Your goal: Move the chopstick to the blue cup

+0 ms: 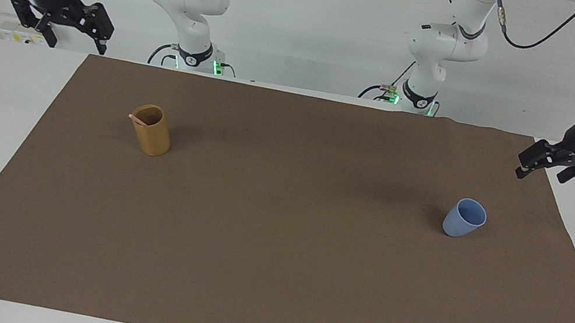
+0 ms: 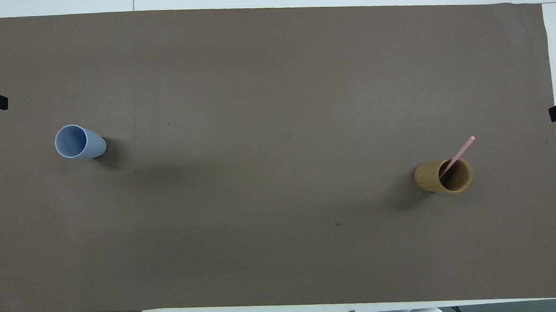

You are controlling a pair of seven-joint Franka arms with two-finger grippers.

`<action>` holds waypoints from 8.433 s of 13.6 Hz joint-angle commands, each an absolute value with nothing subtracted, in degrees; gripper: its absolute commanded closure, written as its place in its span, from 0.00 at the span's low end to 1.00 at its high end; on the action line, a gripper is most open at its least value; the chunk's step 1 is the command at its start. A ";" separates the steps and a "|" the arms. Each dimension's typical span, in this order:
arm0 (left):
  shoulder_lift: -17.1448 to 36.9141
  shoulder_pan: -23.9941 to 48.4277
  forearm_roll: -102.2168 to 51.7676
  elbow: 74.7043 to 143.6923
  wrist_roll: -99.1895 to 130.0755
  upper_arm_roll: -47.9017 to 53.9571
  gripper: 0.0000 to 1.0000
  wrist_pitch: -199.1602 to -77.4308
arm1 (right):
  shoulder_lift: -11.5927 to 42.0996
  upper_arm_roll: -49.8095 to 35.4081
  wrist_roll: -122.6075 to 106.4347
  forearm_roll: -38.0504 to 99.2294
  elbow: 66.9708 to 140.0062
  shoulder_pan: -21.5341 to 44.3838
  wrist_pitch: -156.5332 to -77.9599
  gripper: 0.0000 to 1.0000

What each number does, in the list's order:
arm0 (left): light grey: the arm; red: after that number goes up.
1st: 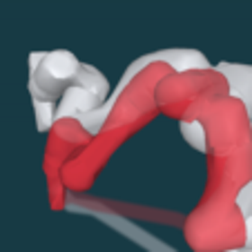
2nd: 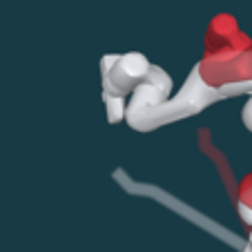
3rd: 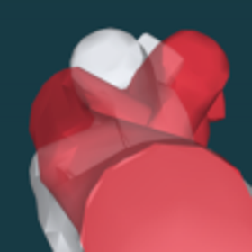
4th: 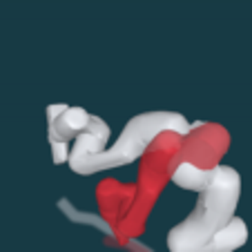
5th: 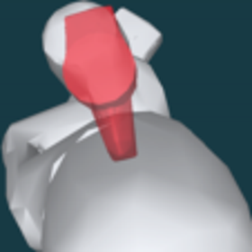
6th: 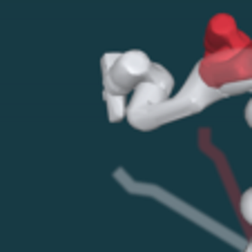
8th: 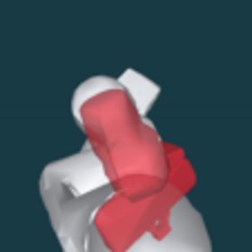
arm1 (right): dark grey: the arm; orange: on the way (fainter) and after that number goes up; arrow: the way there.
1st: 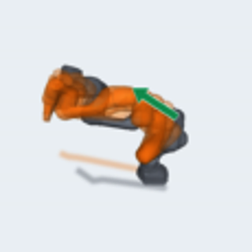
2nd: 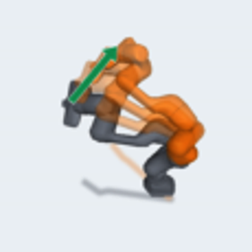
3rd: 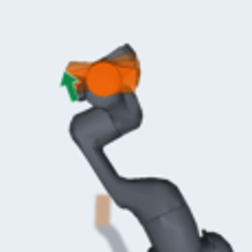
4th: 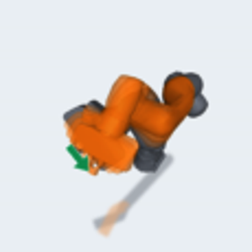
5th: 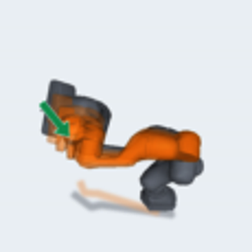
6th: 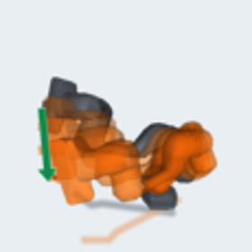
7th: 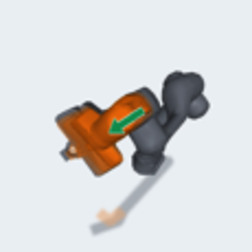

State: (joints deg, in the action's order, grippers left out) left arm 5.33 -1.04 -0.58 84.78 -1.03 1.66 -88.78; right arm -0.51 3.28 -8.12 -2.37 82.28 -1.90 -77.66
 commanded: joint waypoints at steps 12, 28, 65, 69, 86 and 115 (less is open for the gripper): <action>-0.44 -3.34 -1.14 123.81 5.01 1.23 0.00 -127.60 | -2.46 3.34 -7.29 -2.64 85.17 -2.46 -76.46 0.00; 0.97 12.87 -1.14 125.17 26.05 1.32 1.00 -131.22 | -2.46 3.34 -7.29 -2.64 85.17 -2.46 -76.46 0.00; -3.34 -1.23 -0.62 98.79 3.87 1.14 0.00 -93.08 | -6.24 2.90 -19.33 5.71 120.66 0.09 -107.56 0.05; -3.34 -1.23 -0.62 98.79 3.87 1.14 0.00 -93.08 | -6.33 2.90 -19.78 5.45 122.52 -0.44 -110.30 0.24; -3.34 -1.23 -0.62 98.79 3.87 1.14 0.00 -93.08 | -6.15 2.90 -19.95 4.48 121.38 -0.97 -107.76 1.00; -3.34 -1.23 -0.62 98.79 3.87 1.14 0.00 -93.08 | 7.82 -0.70 35.68 15.03 95.44 34.36 -127.79 0.99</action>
State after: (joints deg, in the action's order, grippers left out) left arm -3.45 -1.45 -0.73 99.21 4.14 1.45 -93.96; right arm 9.18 -0.99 35.67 15.39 92.94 33.47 -127.32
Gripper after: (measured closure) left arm 0.000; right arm 0.907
